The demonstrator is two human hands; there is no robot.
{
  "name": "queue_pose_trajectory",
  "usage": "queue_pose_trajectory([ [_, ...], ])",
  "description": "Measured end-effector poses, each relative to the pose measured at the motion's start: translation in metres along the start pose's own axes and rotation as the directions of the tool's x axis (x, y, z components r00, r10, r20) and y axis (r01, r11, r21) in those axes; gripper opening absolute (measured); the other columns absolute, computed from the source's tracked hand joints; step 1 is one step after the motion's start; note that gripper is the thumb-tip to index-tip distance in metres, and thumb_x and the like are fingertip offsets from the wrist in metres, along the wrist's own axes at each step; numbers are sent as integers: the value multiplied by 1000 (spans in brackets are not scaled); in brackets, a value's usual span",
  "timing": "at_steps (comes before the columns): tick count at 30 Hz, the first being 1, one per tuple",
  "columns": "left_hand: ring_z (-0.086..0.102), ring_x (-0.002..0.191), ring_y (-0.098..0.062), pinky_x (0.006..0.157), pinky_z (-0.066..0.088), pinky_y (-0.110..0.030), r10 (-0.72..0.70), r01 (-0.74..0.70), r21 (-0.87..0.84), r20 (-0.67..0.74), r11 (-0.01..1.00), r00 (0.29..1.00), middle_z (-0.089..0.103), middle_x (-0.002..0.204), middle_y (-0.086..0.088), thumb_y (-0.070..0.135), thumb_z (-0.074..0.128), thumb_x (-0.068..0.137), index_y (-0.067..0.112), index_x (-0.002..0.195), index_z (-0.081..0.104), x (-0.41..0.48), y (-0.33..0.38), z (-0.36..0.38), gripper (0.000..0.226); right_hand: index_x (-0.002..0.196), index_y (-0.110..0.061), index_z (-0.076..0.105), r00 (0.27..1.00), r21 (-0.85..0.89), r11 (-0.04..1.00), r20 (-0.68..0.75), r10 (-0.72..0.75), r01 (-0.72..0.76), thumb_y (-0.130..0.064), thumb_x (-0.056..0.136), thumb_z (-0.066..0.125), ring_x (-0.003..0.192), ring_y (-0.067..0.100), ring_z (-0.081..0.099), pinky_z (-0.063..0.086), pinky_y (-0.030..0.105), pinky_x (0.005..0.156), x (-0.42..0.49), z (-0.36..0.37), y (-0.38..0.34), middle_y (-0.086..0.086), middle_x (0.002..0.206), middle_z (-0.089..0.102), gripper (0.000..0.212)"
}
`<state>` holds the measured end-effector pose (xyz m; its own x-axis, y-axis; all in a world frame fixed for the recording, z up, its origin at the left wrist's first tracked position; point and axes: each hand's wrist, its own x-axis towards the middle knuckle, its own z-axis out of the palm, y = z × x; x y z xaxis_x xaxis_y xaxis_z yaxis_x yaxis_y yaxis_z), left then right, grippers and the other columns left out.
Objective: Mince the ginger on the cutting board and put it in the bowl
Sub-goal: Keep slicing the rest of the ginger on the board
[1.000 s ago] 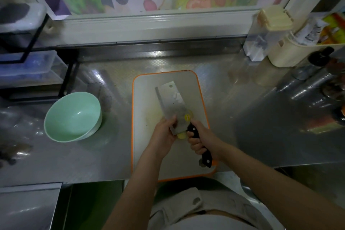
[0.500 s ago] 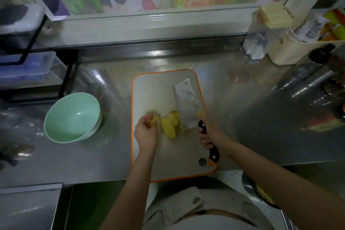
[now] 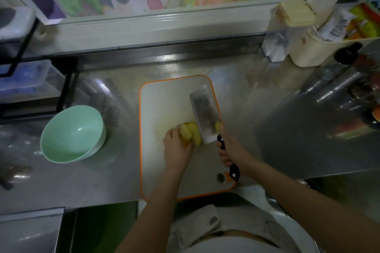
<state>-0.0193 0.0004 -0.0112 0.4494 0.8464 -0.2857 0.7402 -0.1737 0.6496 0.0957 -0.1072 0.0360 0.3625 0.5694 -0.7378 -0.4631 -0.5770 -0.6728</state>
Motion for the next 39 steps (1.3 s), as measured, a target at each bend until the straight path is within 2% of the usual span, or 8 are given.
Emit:
queue_pose_trajectory([
  [4,41,120,-35,97,37,-36,43,-43,-18,17,999,999,34,135,-17,3,59,77,9,136,38,-1,0,-4,63,61,-19,30,999,-29,999,-8,-33,33,-57,94,30,36,7,18,16,18,35,2,-3,2,-2,50,22,50],
  [7,50,107,-38,90,42,-36,28,-29,-67,-17,997,999,31,131,-17,-3,53,78,5,134,37,-1,0,-8,59,61,-19,30,998,-48,997,-13,-53,53,-55,95,30,36,7,19,16,18,35,3,-1,3,-2,50,22,49],
  [16,48,111,-35,89,41,-39,-62,59,-47,-58,997,996,39,124,-15,13,60,82,12,131,42,2,-8,-16,52,63,-19,30,995,-119,988,-21,-98,95,-50,98,30,33,7,23,21,16,34,1,3,8,-2,47,27,47],
  [23,48,110,-36,93,32,-24,-72,63,-153,-56,986,996,40,125,-21,-5,58,79,3,124,46,3,-12,-21,47,61,-16,33,979,-229,956,-50,-197,181,-39,100,36,29,6,24,22,16,33,2,10,17,-2,44,30,45],
  [27,48,109,-37,89,33,-26,-85,72,-151,-84,986,993,49,118,-23,-2,64,75,4,119,51,4,-20,-22,46,58,-16,37,967,-333,913,-17,-253,233,-40,98,38,30,7,30,25,19,37,6,15,25,-2,44,33,47],
  [32,57,103,-32,89,45,-33,-133,110,-236,-84,966,988,59,114,-17,-3,58,77,9,116,57,5,-28,-21,41,60,-18,41,961,-485,834,56,-272,264,-44,97,37,36,8,37,30,19,38,2,22,27,-3,49,41,46],
  [36,57,90,-21,77,43,-24,-172,126,-294,-136,948,976,62,102,-10,-6,56,77,3,110,60,0,-26,-24,35,61,-17,42,967,-538,805,93,-239,250,-44,98,37,42,11,40,33,19,39,-1,29,24,0,53,44,45],
  [39,59,97,-29,80,46,-28,-189,125,-302,-191,945,963,63,105,-15,-5,56,73,4,109,61,0,-32,-23,37,60,-16,41,968,-650,721,98,-230,238,-43,99,35,46,12,41,34,23,46,5,29,25,1,56,45,48],
])
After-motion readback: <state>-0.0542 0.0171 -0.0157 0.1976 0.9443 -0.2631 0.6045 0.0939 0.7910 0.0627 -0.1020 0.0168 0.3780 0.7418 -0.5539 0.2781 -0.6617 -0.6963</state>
